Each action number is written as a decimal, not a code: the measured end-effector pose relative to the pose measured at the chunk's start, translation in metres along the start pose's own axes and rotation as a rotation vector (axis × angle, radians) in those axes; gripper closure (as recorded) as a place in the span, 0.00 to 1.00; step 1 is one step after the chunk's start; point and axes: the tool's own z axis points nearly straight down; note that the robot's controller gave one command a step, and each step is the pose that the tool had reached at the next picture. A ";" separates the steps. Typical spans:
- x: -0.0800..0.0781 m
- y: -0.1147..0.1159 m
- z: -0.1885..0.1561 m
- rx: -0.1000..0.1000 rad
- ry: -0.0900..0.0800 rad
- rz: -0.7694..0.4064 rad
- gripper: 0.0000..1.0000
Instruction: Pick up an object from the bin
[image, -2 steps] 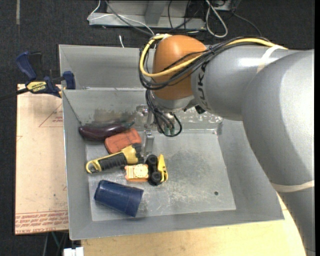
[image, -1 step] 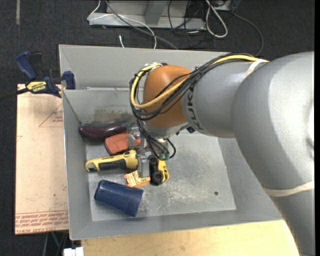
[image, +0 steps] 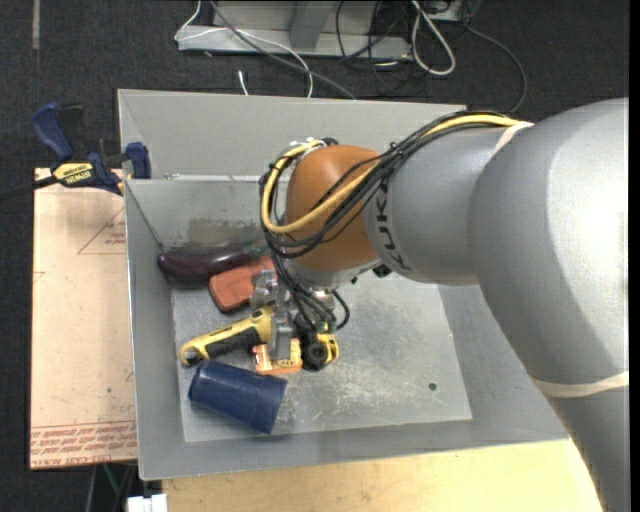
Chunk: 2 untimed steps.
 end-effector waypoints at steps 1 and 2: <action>0.000 0.000 0.000 0.000 0.000 0.001 1.00; 0.000 0.000 0.000 0.000 0.000 0.002 1.00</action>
Offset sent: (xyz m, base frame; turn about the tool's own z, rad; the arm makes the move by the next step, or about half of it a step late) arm 0.0000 0.0000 0.0000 0.0000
